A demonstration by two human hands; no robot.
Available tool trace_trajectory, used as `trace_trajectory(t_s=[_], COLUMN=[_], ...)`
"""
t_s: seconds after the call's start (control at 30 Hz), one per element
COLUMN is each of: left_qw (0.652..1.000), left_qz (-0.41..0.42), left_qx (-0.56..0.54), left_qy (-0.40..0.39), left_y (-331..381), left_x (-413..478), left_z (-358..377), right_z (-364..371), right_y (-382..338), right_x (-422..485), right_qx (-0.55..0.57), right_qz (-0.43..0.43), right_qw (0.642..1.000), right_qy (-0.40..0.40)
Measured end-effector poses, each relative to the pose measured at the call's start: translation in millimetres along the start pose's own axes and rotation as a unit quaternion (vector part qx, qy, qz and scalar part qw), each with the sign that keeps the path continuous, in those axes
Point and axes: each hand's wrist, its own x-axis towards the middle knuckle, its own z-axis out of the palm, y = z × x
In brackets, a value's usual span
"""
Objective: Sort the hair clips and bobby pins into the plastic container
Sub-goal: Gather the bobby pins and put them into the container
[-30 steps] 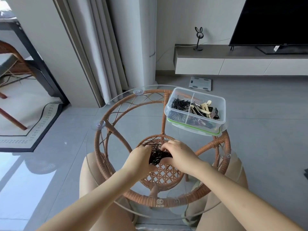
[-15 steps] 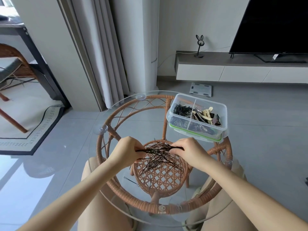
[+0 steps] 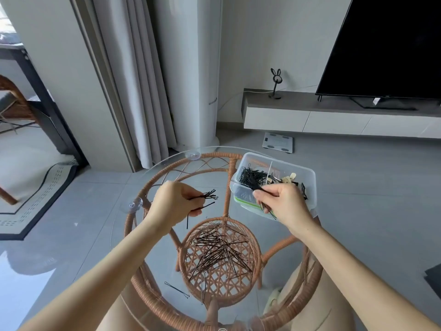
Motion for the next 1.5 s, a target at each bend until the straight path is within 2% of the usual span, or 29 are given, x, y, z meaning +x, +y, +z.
trace_trajectory(t_s=[0.1,0.2,0.33,0.43,0.57,0.73,0.93,1.07,1.13,1.2,1.27,1.33,1.4,1.5], left_qw=[1.000,0.998,0.998,0.998,0.997,0.995,0.981,0.954,0.948,0.957,0.978,0.984,0.976,0.965], left_qz=[0.002,0.010,0.025,0.035,0.029,0.002,0.006,0.024,0.041,0.068,0.081,0.106,0.141,0.147], left_qx=[-0.019,-0.046,-0.045,-0.016,0.017,0.086,0.189,0.283,0.298,0.266,0.177,0.135,0.163,0.217], left_qy=[0.014,0.030,0.044,0.054,0.066,0.057,-0.040,-0.100,-0.106,-0.091,-0.075,-0.046,-0.018,-0.028], left_y=[9.1,24.7,46.6,64.7,79.6,84.3,82.9,90.8,97.7,100.0,91.8,70.7,37.9,-26.9], left_x=[12.3,28.0,54.1,76.7,108.0,130.9,126.6,126.2,121.4,112.8,99.6,78.0,54.6,18.9], left_z=[5.2,15.4,35.0,53.6,84.4,121.0,136.2,125.8,115.4,99.4,80.9,61.2,49.5,46.2], right_z=[-5.6,-4.3,12.6,19.5,18.2,-5.3,-19.1,-23.5,-27.0,-29.7,-29.1,-22.1,-9.8,16.2], right_y=[-3.9,-5.3,-7.1,-7.6,5.8,8.1,-3.1,-2.7,-2.1,-1.3,0.9,6.9,20.0,36.1], right_x=[27.3,57.6,85.5,96.1,111.8,96.5,76.1,72.5,67.8,58.0,41.3,18.1,-5.4,-32.5], right_qx=[0.006,-0.089,-0.169,-0.176,-0.104,0.057,0.144,0.136,0.134,0.121,0.102,0.050,-0.049,-0.155], right_qz=[0.059,0.127,0.184,0.184,0.210,0.247,0.263,0.246,0.229,0.197,0.164,0.128,0.085,0.029], right_qw=[0.995,0.983,0.966,0.967,0.972,0.967,0.954,0.960,0.964,0.973,0.981,0.989,0.989,0.975], right_qy=[0.077,0.098,0.071,0.032,0.017,0.029,0.010,0.017,0.021,0.015,-0.011,-0.053,-0.109,-0.159])
